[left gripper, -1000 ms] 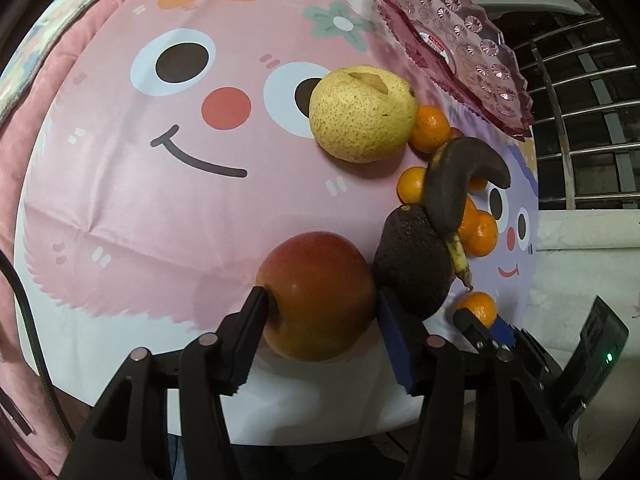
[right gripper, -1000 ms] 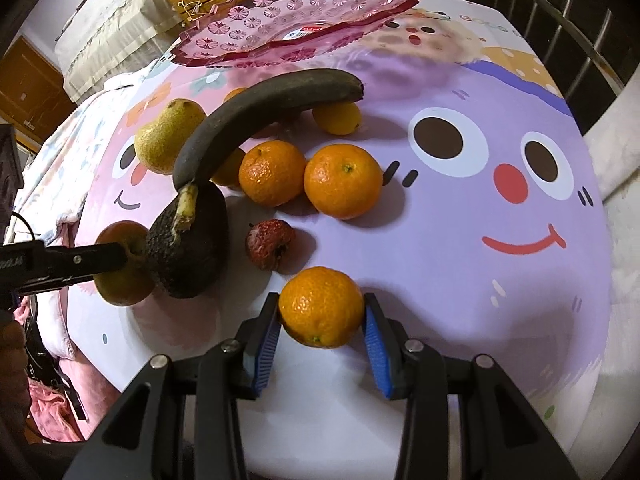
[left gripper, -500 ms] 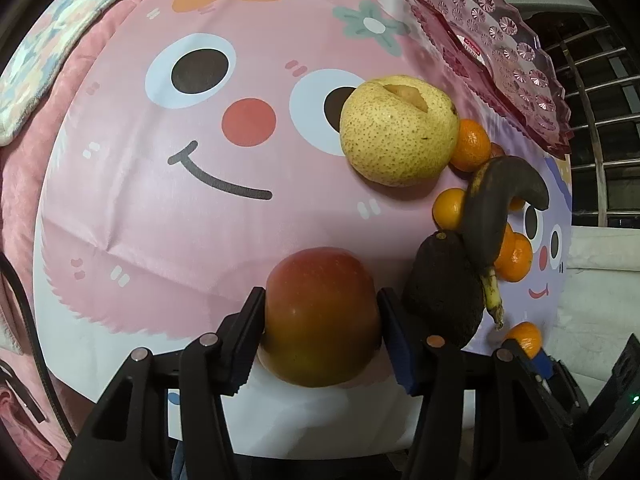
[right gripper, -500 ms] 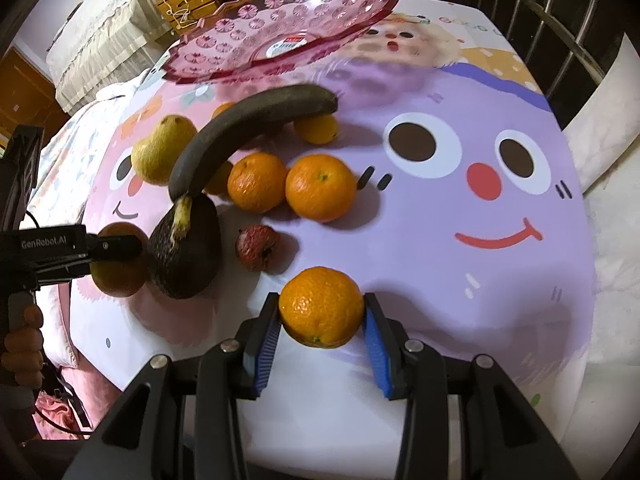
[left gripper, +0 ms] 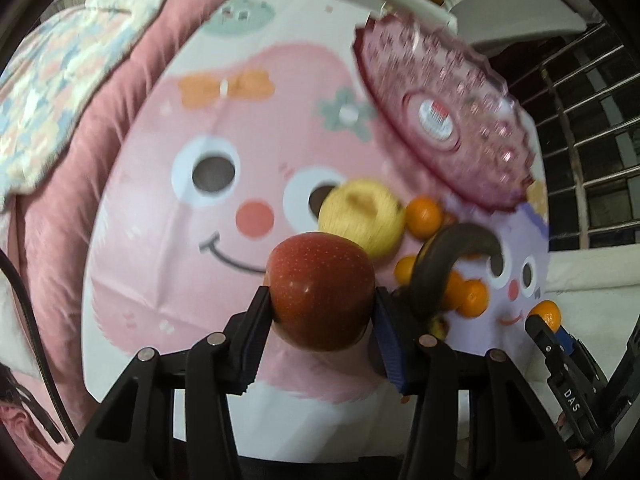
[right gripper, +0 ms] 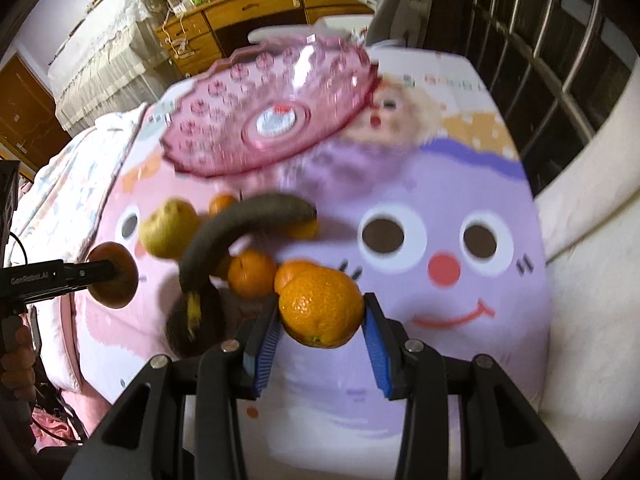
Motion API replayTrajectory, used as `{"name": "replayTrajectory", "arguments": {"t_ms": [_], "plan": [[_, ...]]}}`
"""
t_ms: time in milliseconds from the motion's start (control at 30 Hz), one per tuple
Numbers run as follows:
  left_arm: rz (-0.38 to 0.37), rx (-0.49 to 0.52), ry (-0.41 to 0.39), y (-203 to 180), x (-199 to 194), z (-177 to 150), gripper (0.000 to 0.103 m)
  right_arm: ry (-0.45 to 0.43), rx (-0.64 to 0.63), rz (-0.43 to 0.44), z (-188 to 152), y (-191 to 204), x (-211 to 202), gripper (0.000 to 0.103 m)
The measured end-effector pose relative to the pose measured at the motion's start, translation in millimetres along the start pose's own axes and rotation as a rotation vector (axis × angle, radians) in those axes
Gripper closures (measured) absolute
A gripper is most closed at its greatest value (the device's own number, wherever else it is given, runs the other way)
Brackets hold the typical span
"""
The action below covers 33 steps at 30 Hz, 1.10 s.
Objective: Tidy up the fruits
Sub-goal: 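Carry the apple and mandarin into the pink bowl and open both tools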
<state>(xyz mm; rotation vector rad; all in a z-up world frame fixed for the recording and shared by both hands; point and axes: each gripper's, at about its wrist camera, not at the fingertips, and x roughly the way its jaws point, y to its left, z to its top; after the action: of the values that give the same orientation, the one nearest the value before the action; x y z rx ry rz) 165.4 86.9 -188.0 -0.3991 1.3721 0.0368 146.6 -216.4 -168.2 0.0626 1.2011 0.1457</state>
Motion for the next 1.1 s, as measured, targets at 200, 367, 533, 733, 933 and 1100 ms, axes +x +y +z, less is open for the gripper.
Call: {"name": "replayTrajectory", "arguments": {"t_ms": [200,367,533,733,933,1100], "plan": [[-0.029,0.054,-0.099,-16.2,-39.4,30.1,0.055,-0.067,-0.023,0.023,33.5,5.4,-15.9,0.062],[-0.047,0.104,-0.165,-34.1,-54.5,58.1,0.055,-0.112,-0.050,0.050,58.9,14.9,-21.4,0.063],[-0.070,0.151,-0.199,-52.9,-52.5,83.1,0.055,-0.133,-0.070,0.078,82.5,24.6,-14.1,0.062],[-0.076,0.229,-0.189,-79.9,-28.0,105.0,0.055,-0.108,-0.085,0.095,103.2,34.4,10.0,0.062],[-0.048,0.280,-0.128,-99.0,7.9,119.7,0.054,-0.038,-0.070,0.099,112.6,36.8,42.1,0.062],[-0.032,0.293,-0.070,-105.6,33.2,127.7,0.054,0.020,-0.060,0.105,115.9,37.8,65.1,0.062]]}}
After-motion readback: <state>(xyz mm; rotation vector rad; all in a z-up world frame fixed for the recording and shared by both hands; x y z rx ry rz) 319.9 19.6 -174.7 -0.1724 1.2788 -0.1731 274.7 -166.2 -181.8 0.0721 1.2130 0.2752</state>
